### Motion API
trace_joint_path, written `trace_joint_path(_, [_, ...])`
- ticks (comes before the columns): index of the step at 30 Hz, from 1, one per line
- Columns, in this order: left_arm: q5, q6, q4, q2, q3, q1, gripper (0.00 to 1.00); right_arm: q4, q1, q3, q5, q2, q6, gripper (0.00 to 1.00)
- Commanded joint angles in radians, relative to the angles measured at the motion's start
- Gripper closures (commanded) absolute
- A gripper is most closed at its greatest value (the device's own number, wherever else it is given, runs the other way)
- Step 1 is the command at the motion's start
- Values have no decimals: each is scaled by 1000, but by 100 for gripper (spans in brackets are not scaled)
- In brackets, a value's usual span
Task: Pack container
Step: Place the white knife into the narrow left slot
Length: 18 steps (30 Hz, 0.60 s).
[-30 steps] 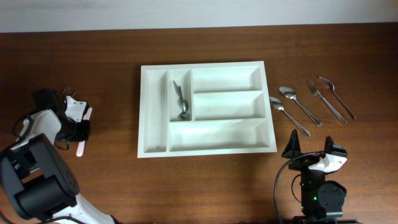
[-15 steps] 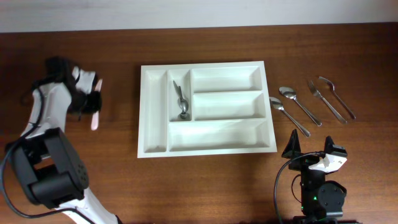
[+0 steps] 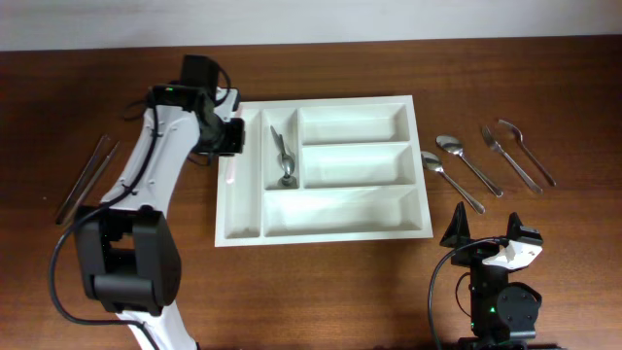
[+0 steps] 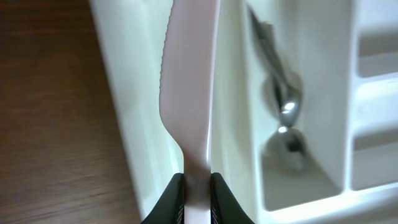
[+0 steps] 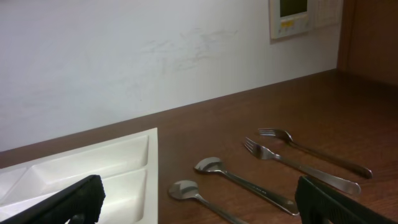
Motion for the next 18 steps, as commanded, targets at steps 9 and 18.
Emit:
trace_joint_path(9, [16, -79, -9, 90, 13, -29, 69, 3, 2, -5, 16, -8, -10, 1])
trace_joint_path(18, [-92, 43, -119, 60, 182, 24, 21, 3, 2, -5, 16, -8, -10, 1])
